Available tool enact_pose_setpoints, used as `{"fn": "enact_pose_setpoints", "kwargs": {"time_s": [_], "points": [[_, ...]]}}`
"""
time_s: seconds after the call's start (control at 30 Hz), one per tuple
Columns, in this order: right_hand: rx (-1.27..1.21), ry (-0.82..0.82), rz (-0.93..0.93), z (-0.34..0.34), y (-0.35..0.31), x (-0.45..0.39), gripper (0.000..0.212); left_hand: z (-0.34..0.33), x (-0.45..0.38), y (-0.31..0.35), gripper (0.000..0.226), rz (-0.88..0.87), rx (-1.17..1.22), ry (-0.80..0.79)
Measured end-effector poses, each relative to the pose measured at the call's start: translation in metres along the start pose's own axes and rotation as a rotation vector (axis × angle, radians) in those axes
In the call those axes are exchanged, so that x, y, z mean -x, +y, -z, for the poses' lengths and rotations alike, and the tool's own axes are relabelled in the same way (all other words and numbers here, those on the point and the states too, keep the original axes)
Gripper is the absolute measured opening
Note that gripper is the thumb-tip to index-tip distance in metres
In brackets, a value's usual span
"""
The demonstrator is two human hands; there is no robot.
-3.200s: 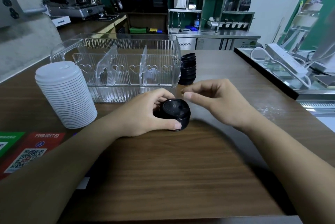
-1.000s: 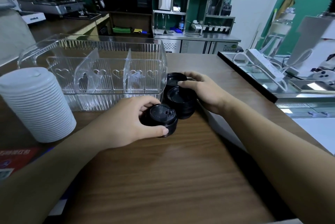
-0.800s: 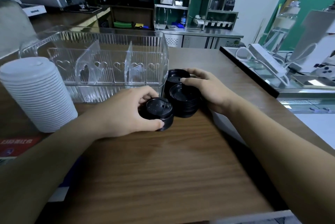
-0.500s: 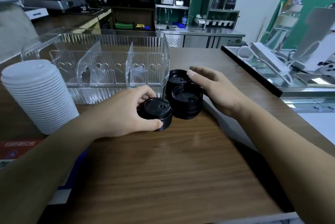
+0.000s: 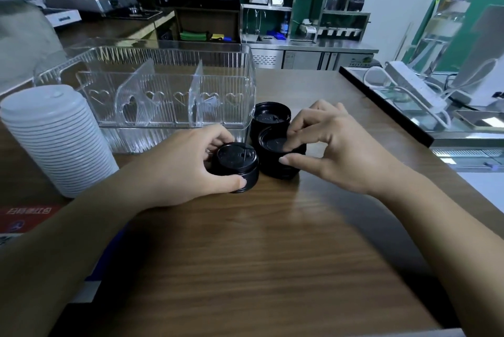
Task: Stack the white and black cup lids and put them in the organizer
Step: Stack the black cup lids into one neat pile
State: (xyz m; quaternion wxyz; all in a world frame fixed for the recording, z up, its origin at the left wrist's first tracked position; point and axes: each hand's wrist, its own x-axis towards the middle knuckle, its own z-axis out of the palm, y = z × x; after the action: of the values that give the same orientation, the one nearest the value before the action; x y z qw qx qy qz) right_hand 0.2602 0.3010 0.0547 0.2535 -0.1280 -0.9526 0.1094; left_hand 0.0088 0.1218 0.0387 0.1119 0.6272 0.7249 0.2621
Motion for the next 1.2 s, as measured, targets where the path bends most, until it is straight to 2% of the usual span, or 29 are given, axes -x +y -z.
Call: {"fn": "enact_pose_setpoints", "kwargs": {"time_s": [0.23,0.5,0.63,0.77,0.83,0.93,1.0,1.1,1.2], "points": [[-0.019,-0.015,-0.042,-0.005,-0.001,0.0,0.01,0.001,0.003,0.005,0.058,-0.008,0.023,-0.042],[-0.238,0.002,-0.15,-0.003,-0.001,0.0,0.022,0.006,0.005,0.008,0.059,-0.029,0.049,-0.084],[-0.339,-0.014,-0.129,0.0,-0.004,0.001,0.013,0.006,0.005,0.008,0.059,-0.034,0.061,-0.088],[-0.405,0.07,-0.144,0.0,-0.003,0.001,0.013,0.008,0.006,0.008,0.064,-0.038,0.067,-0.106],[-0.413,0.141,-0.143,0.0,-0.003,-0.001,0.016,0.01,0.007,0.01,0.066,-0.046,0.104,-0.069],[-0.523,0.249,-0.156,0.004,-0.008,-0.003,0.021,0.009,0.007,0.01,0.066,-0.124,0.171,0.14],[-0.621,0.295,-0.187,0.004,-0.013,-0.003,0.025,0.008,0.007,0.011,0.075,-0.177,0.197,0.258],[-0.751,0.248,-0.232,-0.003,-0.019,-0.005,0.034,0.005,0.007,0.014,0.101,-0.236,0.238,0.26],[-0.886,0.181,-0.238,-0.012,-0.026,-0.007,0.039,0.0,0.006,0.014,0.103,-0.317,0.275,0.232]]}}
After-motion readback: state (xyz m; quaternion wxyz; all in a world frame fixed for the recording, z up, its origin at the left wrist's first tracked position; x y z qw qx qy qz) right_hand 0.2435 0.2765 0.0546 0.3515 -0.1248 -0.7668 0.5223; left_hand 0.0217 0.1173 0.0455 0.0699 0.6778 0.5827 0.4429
